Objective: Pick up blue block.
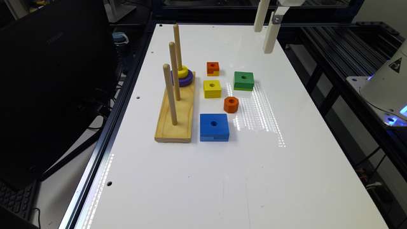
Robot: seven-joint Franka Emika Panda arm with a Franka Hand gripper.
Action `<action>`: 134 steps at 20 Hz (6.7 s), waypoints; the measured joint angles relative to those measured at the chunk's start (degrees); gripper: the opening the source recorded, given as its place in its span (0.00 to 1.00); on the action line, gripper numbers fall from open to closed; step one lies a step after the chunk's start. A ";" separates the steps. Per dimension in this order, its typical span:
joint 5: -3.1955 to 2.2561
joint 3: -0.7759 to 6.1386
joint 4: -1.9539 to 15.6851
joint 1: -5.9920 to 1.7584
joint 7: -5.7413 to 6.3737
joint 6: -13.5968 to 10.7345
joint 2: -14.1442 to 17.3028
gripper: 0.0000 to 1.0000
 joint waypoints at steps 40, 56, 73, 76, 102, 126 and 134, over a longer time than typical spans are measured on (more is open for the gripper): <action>-1.21 9.13 15.80 0.00 9.99 -0.20 15.13 1.00; -2.96 9.52 13.96 -0.02 11.83 3.89 19.14 1.00; -3.40 9.74 15.70 0.02 12.17 4.12 21.05 1.00; -3.88 9.74 15.82 0.02 12.51 4.65 22.13 1.00; -9.62 9.16 17.05 0.02 16.61 11.47 30.52 1.00; -11.46 9.07 17.72 0.69 18.50 13.08 33.23 1.00; -11.50 9.41 18.49 1.71 19.80 13.05 33.85 1.00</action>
